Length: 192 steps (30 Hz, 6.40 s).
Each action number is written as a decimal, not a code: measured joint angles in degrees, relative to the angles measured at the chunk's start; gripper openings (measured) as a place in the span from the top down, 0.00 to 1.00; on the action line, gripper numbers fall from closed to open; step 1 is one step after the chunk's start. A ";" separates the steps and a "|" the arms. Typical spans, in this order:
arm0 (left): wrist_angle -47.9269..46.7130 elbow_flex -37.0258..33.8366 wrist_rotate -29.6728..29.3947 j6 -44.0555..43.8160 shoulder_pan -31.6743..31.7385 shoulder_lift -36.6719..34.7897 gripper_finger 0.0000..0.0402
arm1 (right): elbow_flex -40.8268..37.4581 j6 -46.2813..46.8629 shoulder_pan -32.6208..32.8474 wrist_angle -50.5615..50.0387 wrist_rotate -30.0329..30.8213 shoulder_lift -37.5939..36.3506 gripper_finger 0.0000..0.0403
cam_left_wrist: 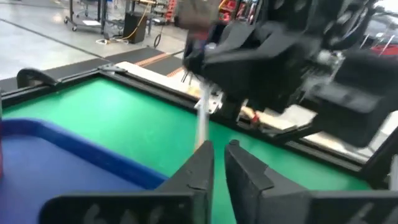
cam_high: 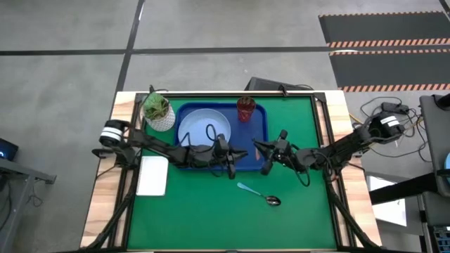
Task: Pick and place plate/cup/fork/spoon on tray
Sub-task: Put the orange fork on the blue serving tray to the bottom right of the brown cup
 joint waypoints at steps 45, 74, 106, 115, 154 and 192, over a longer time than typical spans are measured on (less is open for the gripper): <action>-0.08 11.76 -2.56 0.04 0.91 11.46 1.00 | -0.11 9.01 -0.13 -3.02 0.50 -0.31 0.79; 4.76 10.40 14.08 -1.38 1.66 11.02 1.00 | 0.63 12.95 -0.26 -20.94 -21.04 -13.82 0.85; 1.76 8.09 14.81 3.57 1.97 8.10 0.72 | 0.31 16.56 -3.72 -19.75 -21.16 -12.59 0.98; -15.06 3.73 14.84 12.49 2.47 -2.26 0.67 | 0.17 24.99 -12.64 -21.84 -30.98 -12.59 0.98; -17.37 -13.05 1.52 33.56 -0.20 -37.32 0.66 | 0.85 65.65 -43.65 -27.24 -66.11 10.80 0.98; -16.47 -18.04 1.28 34.66 -0.11 -43.10 0.66 | 13.59 57.91 -43.71 -52.31 -61.34 10.97 0.98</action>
